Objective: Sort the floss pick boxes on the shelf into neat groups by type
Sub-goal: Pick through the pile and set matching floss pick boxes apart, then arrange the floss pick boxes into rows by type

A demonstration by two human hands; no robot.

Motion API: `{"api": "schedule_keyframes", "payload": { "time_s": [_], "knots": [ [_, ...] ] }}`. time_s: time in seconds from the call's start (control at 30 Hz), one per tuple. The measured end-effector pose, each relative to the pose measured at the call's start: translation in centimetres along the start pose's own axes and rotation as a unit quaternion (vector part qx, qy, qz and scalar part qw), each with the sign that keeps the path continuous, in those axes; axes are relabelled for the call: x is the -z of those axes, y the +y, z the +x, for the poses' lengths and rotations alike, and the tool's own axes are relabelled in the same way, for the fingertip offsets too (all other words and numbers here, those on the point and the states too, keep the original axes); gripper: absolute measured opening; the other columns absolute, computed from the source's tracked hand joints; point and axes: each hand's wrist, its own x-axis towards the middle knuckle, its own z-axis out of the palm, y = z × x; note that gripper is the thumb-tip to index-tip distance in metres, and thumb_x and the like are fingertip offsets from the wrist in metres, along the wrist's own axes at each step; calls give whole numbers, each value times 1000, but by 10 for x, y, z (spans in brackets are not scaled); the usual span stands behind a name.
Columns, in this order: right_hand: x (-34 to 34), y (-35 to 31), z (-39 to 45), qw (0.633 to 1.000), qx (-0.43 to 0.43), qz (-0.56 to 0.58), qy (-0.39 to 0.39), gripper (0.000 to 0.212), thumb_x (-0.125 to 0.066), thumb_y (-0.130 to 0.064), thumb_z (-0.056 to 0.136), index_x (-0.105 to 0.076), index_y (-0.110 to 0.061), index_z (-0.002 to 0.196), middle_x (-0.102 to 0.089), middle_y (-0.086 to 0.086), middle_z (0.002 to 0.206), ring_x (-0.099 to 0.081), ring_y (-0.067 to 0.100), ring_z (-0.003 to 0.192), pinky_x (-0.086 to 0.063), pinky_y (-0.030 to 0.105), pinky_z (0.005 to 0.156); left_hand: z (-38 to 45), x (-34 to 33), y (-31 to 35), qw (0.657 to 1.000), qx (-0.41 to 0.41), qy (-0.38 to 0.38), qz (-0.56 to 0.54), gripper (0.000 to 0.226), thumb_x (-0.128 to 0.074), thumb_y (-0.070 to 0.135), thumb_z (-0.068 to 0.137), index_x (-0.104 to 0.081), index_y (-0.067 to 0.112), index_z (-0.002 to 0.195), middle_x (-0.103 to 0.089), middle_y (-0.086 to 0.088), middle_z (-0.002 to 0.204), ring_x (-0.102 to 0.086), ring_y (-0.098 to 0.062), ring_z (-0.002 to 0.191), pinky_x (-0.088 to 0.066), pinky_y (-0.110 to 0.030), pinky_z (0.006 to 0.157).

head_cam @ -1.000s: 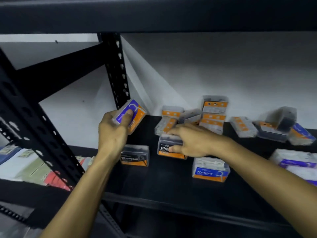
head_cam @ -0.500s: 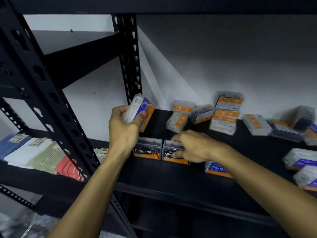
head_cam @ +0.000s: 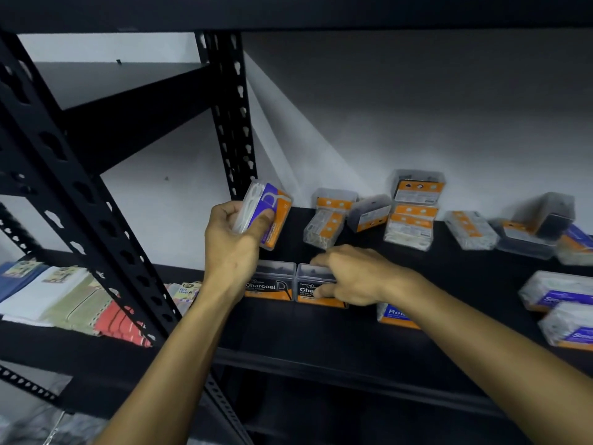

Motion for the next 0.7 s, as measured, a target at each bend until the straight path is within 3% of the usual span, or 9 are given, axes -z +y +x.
{"api": "schedule_keyframes", "payload": {
  "time_s": [0.13,0.3,0.5,0.63,0.7],
  "knots": [
    [-1,2,-1,1000,0,-6,-4,48,-60,-53,85,-54,-24,122,-57,-1,115,-56,22,105,-49,42,86,0,-4,1,1000,4,-14,-4,36,-77,25,85,-54,20,111,-64,8,100,-65,-3,86,-52,-12,65],
    [1,6,-6,1000,8,-1,12,74,-57,-56,86,-32,-23,147,-37,0,147,-40,22,132,-40,39,103,1,-10,-2,998,25,-45,-35,25,-76,28,86,-59,31,105,-70,4,106,-70,-14,97,-58,-36,87],
    [28,34,-43,984,-9,93,151,61,-57,-56,86,-42,-30,139,-45,-8,140,-43,12,127,-42,33,100,3,-32,7,996,35,-63,-59,18,-72,33,89,-65,25,103,-74,-3,102,-72,-22,96,-56,-48,91],
    [26,68,-82,966,-52,90,238,54,-57,-53,86,-48,-32,135,-46,-9,140,-40,11,129,-39,36,105,-4,-76,20,990,48,-105,-82,23,-73,31,82,-65,22,102,-74,-9,100,-71,-18,82,-57,-40,79],
    [17,81,-102,958,-78,75,264,52,-55,-51,88,-47,-31,135,-45,-7,141,-38,13,131,-37,36,107,-11,-102,27,987,47,-130,-82,22,-71,24,85,-65,18,105,-73,-9,102,-70,-19,84,-57,-38,77]
  ]
}}
